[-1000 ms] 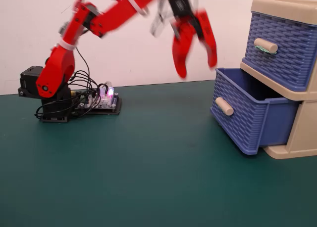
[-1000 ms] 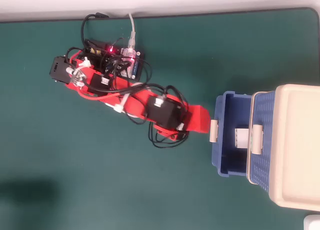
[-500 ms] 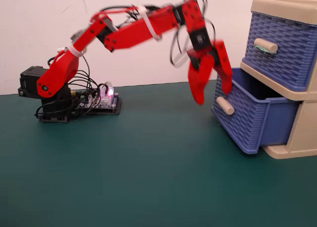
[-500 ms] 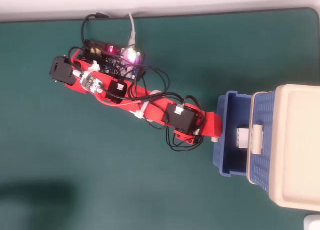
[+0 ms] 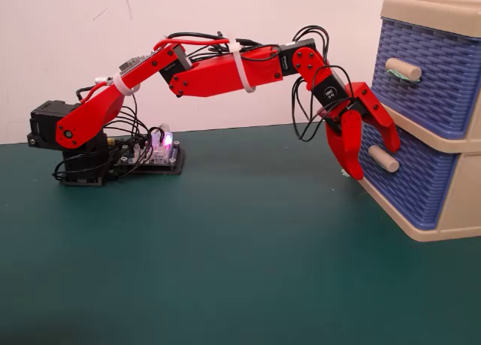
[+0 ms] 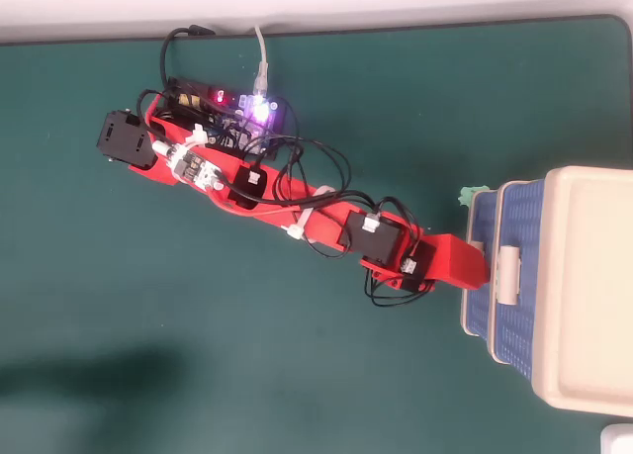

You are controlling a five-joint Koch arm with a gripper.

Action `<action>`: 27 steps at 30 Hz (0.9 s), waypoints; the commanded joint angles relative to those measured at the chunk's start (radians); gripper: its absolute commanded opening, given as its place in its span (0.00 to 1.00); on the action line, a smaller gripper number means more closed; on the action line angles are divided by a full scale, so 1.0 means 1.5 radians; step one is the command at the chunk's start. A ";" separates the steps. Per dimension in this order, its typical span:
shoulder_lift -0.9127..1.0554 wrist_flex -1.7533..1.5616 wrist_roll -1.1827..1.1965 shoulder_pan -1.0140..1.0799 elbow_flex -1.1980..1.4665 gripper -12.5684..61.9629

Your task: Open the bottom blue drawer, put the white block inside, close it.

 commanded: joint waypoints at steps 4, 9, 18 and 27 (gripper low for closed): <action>0.146 0.037 0.014 -0.008 -0.017 0.63; 0.413 0.387 0.012 0.116 -0.025 0.63; 0.685 0.548 -0.231 0.532 0.252 0.62; 0.834 0.280 -0.816 0.919 1.050 0.62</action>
